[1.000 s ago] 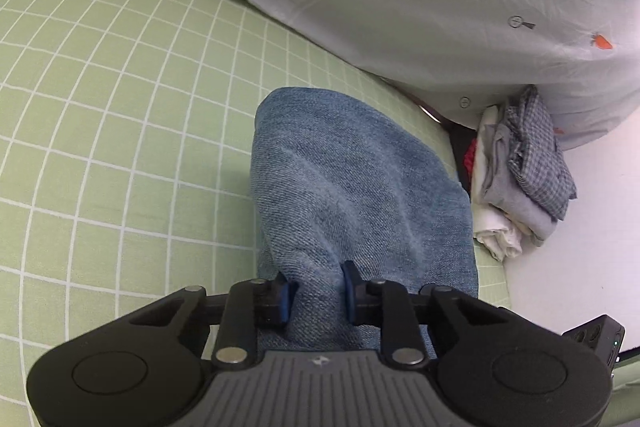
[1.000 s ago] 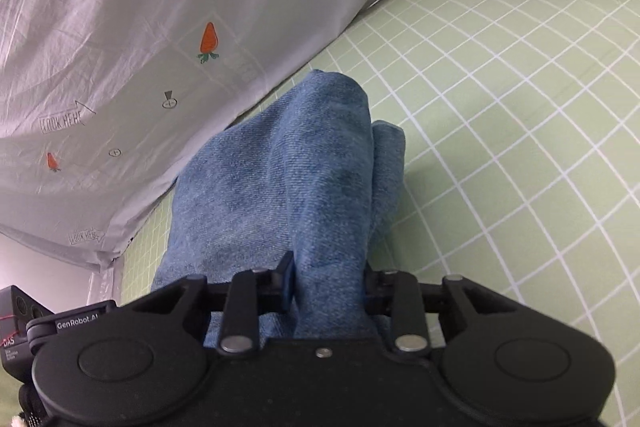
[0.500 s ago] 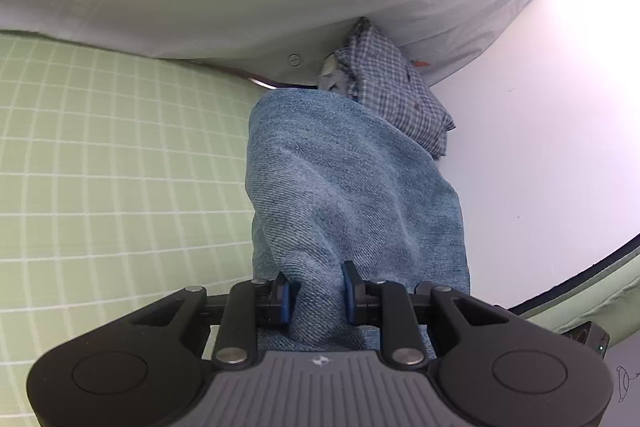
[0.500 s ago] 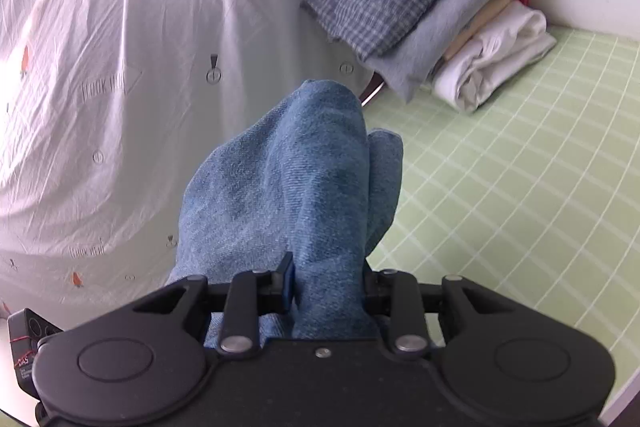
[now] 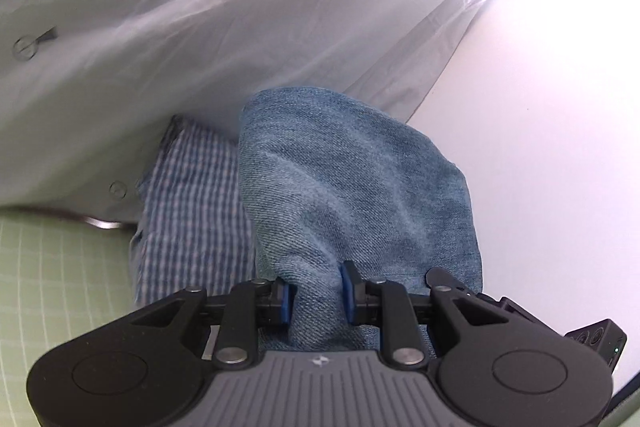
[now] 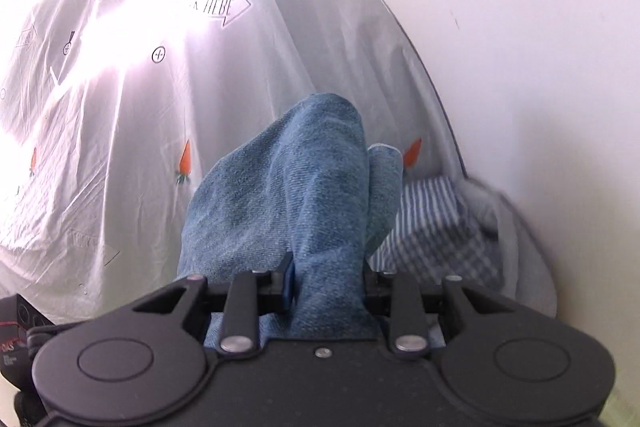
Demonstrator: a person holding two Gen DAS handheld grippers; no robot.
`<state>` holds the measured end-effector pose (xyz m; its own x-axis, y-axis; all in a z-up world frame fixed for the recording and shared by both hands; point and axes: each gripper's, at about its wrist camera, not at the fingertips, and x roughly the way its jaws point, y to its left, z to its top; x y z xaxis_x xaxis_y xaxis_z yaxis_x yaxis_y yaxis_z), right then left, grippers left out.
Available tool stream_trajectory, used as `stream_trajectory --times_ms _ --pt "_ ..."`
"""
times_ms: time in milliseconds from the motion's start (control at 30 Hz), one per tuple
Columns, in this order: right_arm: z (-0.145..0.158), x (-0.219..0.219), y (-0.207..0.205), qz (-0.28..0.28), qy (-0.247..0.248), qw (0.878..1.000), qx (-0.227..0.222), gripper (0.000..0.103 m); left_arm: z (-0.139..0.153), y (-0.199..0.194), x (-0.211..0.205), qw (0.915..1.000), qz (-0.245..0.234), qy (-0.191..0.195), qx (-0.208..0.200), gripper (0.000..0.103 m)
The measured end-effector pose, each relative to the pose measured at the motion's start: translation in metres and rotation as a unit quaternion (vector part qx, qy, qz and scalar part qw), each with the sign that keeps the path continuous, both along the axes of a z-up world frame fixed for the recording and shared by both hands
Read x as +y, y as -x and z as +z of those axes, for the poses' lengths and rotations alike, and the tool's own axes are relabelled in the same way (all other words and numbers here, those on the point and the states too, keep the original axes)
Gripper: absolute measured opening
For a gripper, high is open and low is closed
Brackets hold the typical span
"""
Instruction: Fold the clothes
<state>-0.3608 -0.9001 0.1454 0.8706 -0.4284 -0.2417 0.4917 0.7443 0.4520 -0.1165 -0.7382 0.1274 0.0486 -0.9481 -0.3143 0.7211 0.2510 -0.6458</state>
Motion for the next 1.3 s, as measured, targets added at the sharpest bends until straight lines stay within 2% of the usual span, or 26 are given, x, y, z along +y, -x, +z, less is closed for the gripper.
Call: stream_trajectory --times_ms 67,133,167,200,233,267,333,400,533,600,667,733,767,800,933,1000,1067,1133,1300 --pt "0.005 -0.036 -0.015 -0.011 0.011 1.000 -0.007 0.033 0.008 -0.015 -0.038 1.0000 0.004 -0.001 -0.009 0.032" --pt "-0.001 -0.074 -0.035 -0.034 0.011 0.999 -0.005 0.048 -0.002 -0.037 -0.078 0.9990 0.031 -0.033 0.004 0.047" --pt "-0.011 -0.091 -0.049 -0.052 0.011 0.999 0.010 0.061 -0.013 -0.048 -0.097 0.9970 0.051 -0.058 0.001 0.048" --pt "-0.026 -0.108 -0.067 -0.076 0.011 0.996 0.034 0.066 -0.028 -0.058 -0.114 0.9936 0.071 -0.088 -0.008 0.048" --pt "-0.046 -0.123 -0.085 -0.095 0.007 0.993 0.065 0.065 -0.045 -0.066 -0.128 0.9889 0.086 -0.120 -0.017 0.048" --pt "-0.067 -0.138 -0.102 -0.109 -0.002 0.989 0.098 0.059 -0.063 -0.075 -0.143 0.9846 0.094 -0.146 -0.017 0.047" --pt "-0.110 -0.153 -0.126 -0.144 0.004 0.981 0.128 0.061 -0.097 -0.089 -0.161 0.9843 0.091 -0.151 0.010 0.057" --pt "-0.135 -0.156 -0.135 -0.160 0.022 0.979 0.121 0.062 -0.113 -0.097 -0.167 0.9862 0.086 -0.141 0.012 0.058" --pt "-0.139 -0.153 -0.142 -0.162 0.053 0.977 0.130 0.063 -0.125 -0.100 -0.169 0.9880 0.083 -0.130 -0.009 0.068" --pt "-0.139 -0.153 -0.143 -0.158 0.063 0.976 0.134 0.063 -0.128 -0.099 -0.170 0.9881 0.082 -0.128 -0.025 0.069" --pt "-0.137 -0.155 -0.139 -0.152 0.055 0.978 0.134 0.063 -0.119 -0.088 -0.167 0.9845 0.088 -0.139 -0.059 0.071" --pt "-0.132 -0.151 -0.129 -0.142 0.058 0.978 0.142 0.070 -0.111 -0.078 -0.165 0.9796 0.094 -0.151 -0.093 0.072" --pt "-0.129 -0.147 -0.123 -0.141 0.061 0.977 0.148 0.079 -0.107 -0.073 -0.163 0.9769 0.096 -0.157 -0.108 0.072" --pt "-0.127 -0.141 -0.117 -0.141 0.063 0.976 0.152 0.082 -0.103 -0.073 -0.160 0.9752 0.098 -0.161 -0.116 0.072" --pt "-0.118 -0.109 -0.091 -0.135 0.063 0.976 0.156 0.085 -0.097 -0.066 -0.117 0.9769 0.108 -0.162 -0.089 0.079" --pt "-0.115 -0.090 -0.078 -0.129 0.064 0.974 0.172 0.092 -0.097 -0.051 -0.089 0.9738 0.113 -0.172 -0.098 0.079" --pt "-0.113 -0.071 -0.066 -0.119 0.062 0.971 0.197 0.096 -0.095 -0.035 -0.066 0.9673 0.115 -0.189 -0.123 0.080" --pt "-0.114 -0.047 -0.053 -0.113 0.065 0.968 0.216 0.096 -0.092 -0.014 -0.039 0.9642 0.112 -0.196 -0.139 0.085" --pt "-0.107 0.034 -0.001 -0.113 0.055 0.976 0.175 0.103 -0.090 0.035 0.038 0.9599 0.114 -0.203 -0.156 0.094"
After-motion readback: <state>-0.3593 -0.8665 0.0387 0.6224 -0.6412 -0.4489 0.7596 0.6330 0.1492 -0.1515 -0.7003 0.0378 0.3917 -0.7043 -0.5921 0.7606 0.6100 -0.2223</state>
